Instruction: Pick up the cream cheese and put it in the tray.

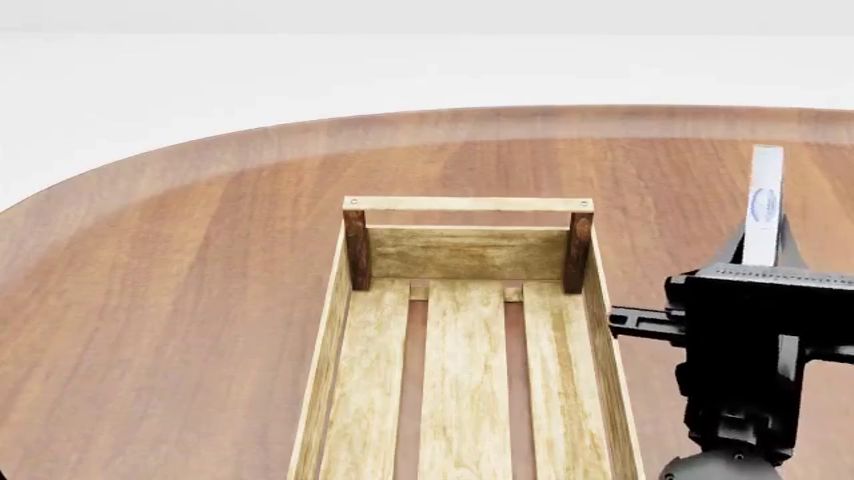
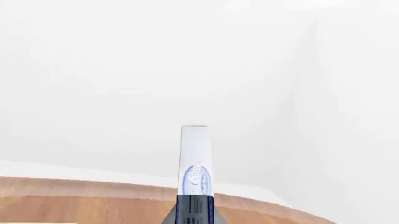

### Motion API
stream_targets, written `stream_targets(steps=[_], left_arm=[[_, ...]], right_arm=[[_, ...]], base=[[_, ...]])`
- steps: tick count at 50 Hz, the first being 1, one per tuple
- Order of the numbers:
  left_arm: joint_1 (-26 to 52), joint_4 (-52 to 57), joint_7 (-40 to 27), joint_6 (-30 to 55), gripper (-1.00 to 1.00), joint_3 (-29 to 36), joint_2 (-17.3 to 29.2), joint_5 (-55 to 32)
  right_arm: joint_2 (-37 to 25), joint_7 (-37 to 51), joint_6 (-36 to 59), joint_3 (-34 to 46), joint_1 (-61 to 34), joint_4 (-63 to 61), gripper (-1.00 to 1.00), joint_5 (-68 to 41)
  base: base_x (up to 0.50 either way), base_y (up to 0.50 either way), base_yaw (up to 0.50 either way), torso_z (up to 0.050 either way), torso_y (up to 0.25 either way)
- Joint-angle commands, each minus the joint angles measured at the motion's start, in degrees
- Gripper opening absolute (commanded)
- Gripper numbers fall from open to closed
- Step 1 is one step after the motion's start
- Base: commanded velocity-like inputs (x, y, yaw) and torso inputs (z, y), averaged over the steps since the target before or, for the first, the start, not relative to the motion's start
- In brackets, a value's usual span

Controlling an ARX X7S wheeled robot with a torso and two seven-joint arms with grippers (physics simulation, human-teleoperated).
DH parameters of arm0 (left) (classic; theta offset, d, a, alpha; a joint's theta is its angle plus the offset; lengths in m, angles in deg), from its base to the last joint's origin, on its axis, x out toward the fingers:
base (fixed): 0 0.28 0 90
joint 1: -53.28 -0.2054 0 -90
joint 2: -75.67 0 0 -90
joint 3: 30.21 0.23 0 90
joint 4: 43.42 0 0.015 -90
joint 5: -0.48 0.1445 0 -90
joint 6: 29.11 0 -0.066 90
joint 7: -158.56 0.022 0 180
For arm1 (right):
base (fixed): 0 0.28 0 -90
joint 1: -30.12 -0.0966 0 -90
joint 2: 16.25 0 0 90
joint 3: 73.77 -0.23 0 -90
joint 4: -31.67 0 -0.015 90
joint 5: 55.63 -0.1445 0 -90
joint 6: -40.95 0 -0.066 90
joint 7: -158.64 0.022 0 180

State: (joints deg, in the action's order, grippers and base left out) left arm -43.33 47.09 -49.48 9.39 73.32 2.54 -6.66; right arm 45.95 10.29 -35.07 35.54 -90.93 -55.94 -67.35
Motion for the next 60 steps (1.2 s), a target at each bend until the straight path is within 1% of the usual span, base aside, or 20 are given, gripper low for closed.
stream_targets(steps=[1,11,21,23,30,37,41,60], left_arm=[[0.0,0.3,-0.1,0.2,1.00,-0.1,0.0,-0.1],[-0.1,0.4,-0.1,0.3,1.00,-0.1,0.0,0.2],[-0.1,0.3,-0.1,0.1,1.00,-0.1,0.0,0.0],[0.0,0.2,-0.1,0.1,1.00,-0.2,0.0,0.1],[-0.1,0.4,-0.2,0.2,1.00,-0.3,0.0,0.1],[-0.2,0.6,-0.2,0.4,1.00,-0.3,0.0,0.2],[-0.2,0.5,-0.2,0.3,1.00,-0.3,0.0,0.3],[0.0,-0.1,-0.1,0.0,1.00,-0.2,-0.1,0.2]], right_arm=[[-0.8,-5.8,0.5,3.9,-2.4,0.2,-1.00,1.6],[-1.7,-7.9,1.1,5.1,-2.8,-1.5,-1.00,1.4],[-2.9,-13.7,4.3,7.4,-4.9,-2.2,-1.00,-0.6],[-3.3,-16.4,4.2,8.1,-4.8,-2.7,-1.00,-2.0],[-3.6,-17.8,5.2,8.0,-5.2,-3.5,-1.00,-3.3],[-4.3,-19.9,7.6,7.8,-7.3,-4.7,-1.00,-5.0],[-4.4,-23.2,12.0,8.7,-9.9,-5.5,-1.00,-7.6],[-3.5,-29.0,17.8,11.7,-17.8,-3.7,-1.00,-8.8]], base=[[0.00,0.00,0.00,0.000,0.000],[0.00,0.00,0.00,0.000,0.001],[0.00,0.00,0.00,0.000,0.000],[0.00,0.00,0.00,0.000,0.000],[0.00,0.00,0.00,0.000,0.001],[0.00,0.00,0.00,0.000,0.000],[0.00,0.00,0.00,0.000,0.003],[0.00,0.00,0.00,0.000,0.001]])
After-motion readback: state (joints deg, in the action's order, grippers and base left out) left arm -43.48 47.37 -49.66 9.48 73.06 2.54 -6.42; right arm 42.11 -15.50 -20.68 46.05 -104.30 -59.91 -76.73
